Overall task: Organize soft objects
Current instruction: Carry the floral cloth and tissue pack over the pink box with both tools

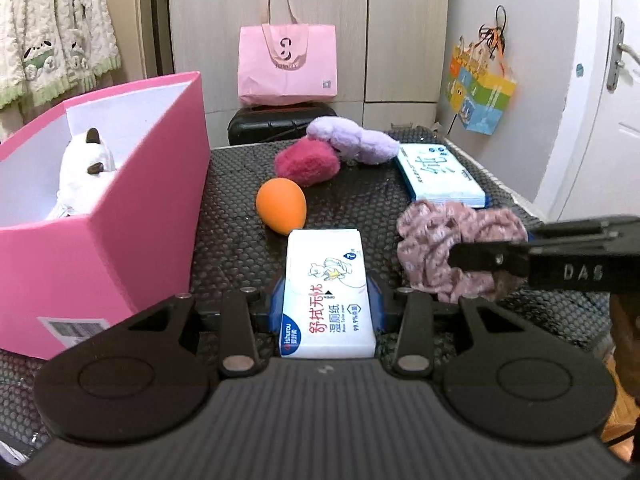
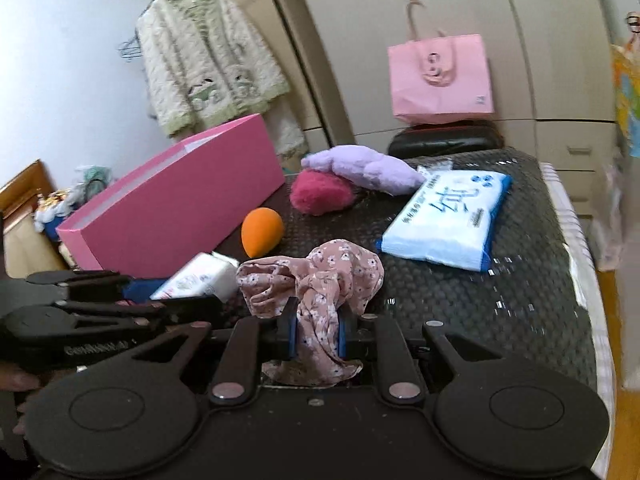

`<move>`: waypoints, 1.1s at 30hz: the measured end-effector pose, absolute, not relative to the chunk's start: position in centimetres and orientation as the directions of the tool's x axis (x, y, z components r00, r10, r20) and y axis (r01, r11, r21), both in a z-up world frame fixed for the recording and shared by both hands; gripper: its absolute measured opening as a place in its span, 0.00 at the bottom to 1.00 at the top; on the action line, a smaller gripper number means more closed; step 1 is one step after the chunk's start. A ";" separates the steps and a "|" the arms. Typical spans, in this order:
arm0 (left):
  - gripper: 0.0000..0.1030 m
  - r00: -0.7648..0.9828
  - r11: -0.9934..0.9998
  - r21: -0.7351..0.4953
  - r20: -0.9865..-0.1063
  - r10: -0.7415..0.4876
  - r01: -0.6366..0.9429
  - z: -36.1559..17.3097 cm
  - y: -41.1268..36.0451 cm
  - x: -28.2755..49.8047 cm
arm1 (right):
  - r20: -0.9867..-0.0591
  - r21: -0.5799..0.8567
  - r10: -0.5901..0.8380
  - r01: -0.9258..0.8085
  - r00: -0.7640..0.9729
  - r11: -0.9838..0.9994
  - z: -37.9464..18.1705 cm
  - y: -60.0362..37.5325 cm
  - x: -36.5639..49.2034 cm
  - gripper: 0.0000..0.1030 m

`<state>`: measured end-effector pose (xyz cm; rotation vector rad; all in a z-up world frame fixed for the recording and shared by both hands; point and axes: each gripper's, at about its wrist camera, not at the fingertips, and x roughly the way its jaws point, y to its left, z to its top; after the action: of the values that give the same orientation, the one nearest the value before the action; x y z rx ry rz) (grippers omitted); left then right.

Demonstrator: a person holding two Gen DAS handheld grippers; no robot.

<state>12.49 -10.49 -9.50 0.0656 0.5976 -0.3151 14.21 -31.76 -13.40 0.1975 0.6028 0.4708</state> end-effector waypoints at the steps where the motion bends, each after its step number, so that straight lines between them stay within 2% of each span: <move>1: 0.38 0.780 0.947 -0.028 -0.559 -0.280 0.320 -9.3 -10.2 12.3 | -0.501 0.308 0.471 -0.359 0.726 0.881 -13.4 -31.5 13.8 0.20; 13: 0.38 0.723 0.913 -0.044 -0.596 -0.350 0.406 -7.4 -7.4 8.8 | -0.513 0.268 0.441 -0.350 0.737 0.898 -11.1 -28.4 9.3 0.20; 23: 0.38 0.718 0.918 -0.052 -0.606 -0.342 0.393 -6.3 -4.8 5.5 | -0.501 0.250 0.469 -0.397 0.728 0.883 -9.4 -25.0 5.4 0.20; 33: 0.38 0.750 0.929 -0.084 -0.567 -0.342 0.360 -4.3 -1.3 3.1 | -0.467 0.258 0.541 -0.477 0.699 0.840 -7.5 -21.5 3.9 0.20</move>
<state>3.07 -1.30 -4.35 0.0311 0.6131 -0.3840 3.87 -21.51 -7.54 0.1203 0.5580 0.5686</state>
